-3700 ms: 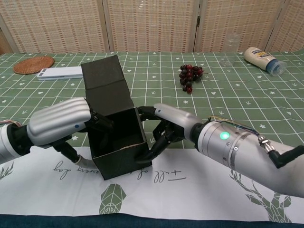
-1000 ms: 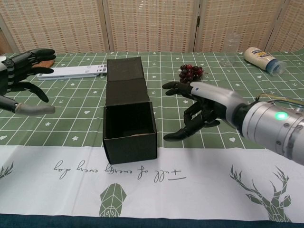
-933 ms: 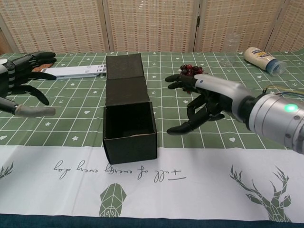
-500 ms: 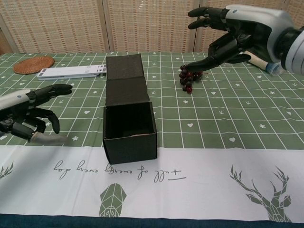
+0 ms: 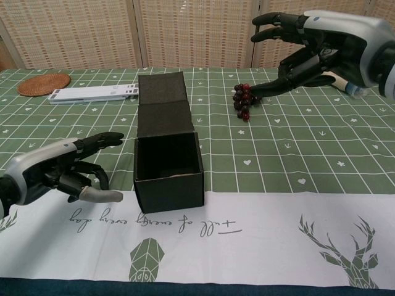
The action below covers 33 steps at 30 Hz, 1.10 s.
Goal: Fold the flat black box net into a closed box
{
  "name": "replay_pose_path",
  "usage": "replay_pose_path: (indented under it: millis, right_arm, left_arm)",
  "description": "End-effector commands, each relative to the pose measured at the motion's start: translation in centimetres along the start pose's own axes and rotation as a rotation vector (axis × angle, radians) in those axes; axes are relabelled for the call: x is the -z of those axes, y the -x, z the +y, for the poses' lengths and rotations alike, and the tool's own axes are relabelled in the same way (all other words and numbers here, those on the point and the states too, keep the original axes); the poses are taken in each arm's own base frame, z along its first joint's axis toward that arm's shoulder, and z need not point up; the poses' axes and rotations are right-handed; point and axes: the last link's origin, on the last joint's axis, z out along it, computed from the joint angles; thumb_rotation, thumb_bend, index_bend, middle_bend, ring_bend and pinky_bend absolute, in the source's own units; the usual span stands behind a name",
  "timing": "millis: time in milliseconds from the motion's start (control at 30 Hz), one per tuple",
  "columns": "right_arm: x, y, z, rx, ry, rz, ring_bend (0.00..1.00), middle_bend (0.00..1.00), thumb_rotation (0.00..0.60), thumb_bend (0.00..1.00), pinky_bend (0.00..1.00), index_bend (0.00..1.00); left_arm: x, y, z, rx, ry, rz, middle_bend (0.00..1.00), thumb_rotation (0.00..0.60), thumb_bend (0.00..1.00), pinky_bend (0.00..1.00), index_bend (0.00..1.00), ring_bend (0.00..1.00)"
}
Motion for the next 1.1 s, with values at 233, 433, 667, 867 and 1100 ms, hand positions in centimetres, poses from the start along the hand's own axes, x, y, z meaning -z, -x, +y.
replay_pose_path:
  millis: [233,433,667,867,1100]
  right_arm:
    - [0.3,-0.1,0.5,-0.01,0.002,0.001,0.71,0.07,0.6,0.04,1.0,0.0]
    - [0.5,-0.3,0.9,-0.018,0.006,0.005,0.71,0.08,0.6,0.04,1.0,0.0]
    - [0.7,-0.5,1.2,-0.022,0.013,0.011,0.71,0.08,0.6,0.04,1.0,0.0]
    - [0.8,-0.6,1.5,-0.026,0.018,0.01,0.71,0.08,0.6,0.04,1.0,0.0]
    - [0.6,-0.3,2.6,-0.027,0.054,0.005,0.71,0.09,0.6,0.08,1.0,0.0]
  left_arm:
    - [-1.5,1.7,0.7,0.042,0.005,-0.01,0.0,0.6,0.07,0.81,0.0,0.52]
    - [-2.1,2.5,1.0,0.056,0.01,-0.02,0.0,0.6,0.07,0.81,0.0,0.52]
    - [-2.8,3.1,1.1,0.083,0.017,-0.022,0.0,0.6,0.07,0.81,0.0,0.53]
    - [-3.5,3.6,1.0,0.096,0.028,-0.011,0.0,0.6,0.07,0.82,0.0,0.56]
    - [-3.9,3.6,0.5,0.114,0.051,0.06,0.17,0.6,0.07,0.82,0.17,0.62]
